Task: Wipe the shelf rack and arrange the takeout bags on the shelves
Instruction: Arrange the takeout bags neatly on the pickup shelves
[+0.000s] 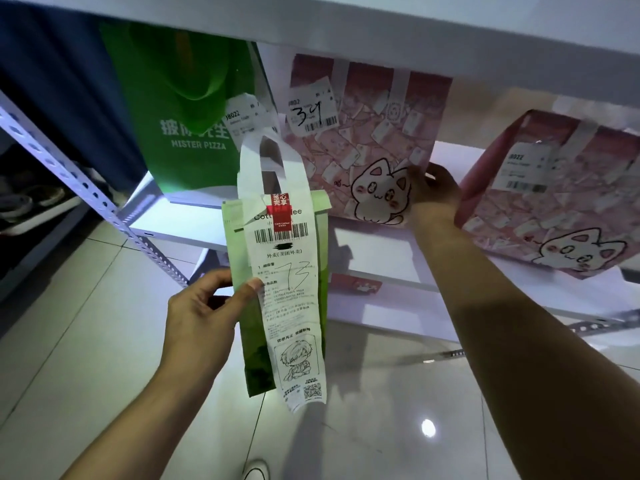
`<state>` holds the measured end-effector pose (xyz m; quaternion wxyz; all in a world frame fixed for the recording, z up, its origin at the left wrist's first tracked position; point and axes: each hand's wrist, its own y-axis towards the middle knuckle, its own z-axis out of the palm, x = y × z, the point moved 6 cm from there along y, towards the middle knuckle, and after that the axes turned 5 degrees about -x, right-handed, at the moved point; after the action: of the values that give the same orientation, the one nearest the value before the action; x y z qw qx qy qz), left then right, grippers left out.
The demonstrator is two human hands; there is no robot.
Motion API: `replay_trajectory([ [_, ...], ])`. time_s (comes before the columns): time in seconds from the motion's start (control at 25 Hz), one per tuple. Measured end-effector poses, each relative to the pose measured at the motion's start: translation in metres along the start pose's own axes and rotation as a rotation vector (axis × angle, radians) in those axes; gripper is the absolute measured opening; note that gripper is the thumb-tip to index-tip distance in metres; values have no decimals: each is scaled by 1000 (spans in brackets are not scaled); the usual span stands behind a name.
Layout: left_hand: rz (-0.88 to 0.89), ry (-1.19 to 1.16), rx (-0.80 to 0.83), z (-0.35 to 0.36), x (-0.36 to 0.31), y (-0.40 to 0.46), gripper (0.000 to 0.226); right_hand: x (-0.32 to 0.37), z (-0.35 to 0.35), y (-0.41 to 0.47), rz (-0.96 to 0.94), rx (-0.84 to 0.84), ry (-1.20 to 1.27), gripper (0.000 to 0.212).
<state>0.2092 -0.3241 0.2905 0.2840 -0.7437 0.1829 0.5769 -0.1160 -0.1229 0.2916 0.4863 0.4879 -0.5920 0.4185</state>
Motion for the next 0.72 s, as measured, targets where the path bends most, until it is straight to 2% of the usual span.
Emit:
replay_trajectory([
  [0.16, 1, 3, 5, -13, -5, -8, 8, 7, -25, -47, -4, -32, 165, 3],
  [0.32, -7, -5, 11, -36, -17, -20, 9, 7, -70, -114, 1, -57, 220, 12],
  [0.52, -13, -20, 73, -47, -39, -38, 5, 12, -140, -178, 102, -170, 113, 6],
  [0.72, -11, -15, 132, -51, -71, -51, 7, 39, -204, -218, 111, -245, 40, 11],
])
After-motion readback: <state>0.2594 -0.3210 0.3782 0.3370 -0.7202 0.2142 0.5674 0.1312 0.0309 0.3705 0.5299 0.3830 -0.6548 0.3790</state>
